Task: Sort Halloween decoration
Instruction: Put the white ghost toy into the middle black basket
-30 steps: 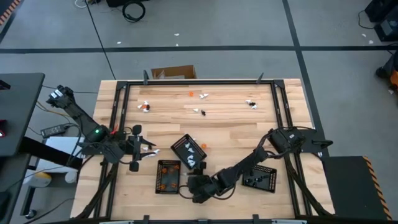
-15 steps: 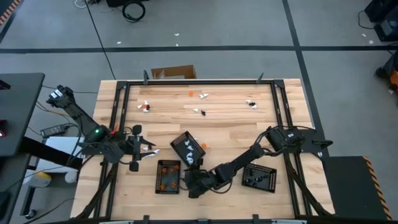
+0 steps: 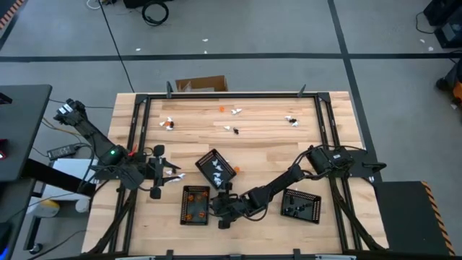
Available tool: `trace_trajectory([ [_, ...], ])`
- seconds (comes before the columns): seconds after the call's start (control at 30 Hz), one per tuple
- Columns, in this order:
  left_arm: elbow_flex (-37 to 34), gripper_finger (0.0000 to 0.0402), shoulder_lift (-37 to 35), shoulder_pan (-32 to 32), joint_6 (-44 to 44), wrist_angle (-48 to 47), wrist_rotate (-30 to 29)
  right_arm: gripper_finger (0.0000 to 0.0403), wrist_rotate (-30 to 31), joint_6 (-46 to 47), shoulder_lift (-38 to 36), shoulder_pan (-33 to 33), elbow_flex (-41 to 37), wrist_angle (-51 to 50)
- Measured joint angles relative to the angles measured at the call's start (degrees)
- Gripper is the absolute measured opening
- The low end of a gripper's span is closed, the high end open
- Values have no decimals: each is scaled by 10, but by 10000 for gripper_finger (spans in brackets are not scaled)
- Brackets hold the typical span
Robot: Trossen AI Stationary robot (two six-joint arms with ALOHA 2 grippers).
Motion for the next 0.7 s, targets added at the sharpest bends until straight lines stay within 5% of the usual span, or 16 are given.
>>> trace_trajectory([
  [0.27,0,155,0,0,0,-2,0,74,14,3,-3,0,0,-20],
  [0.7,0,155,0,0,0,-2,0,82,2,36,-55,11,-4,-123],
])
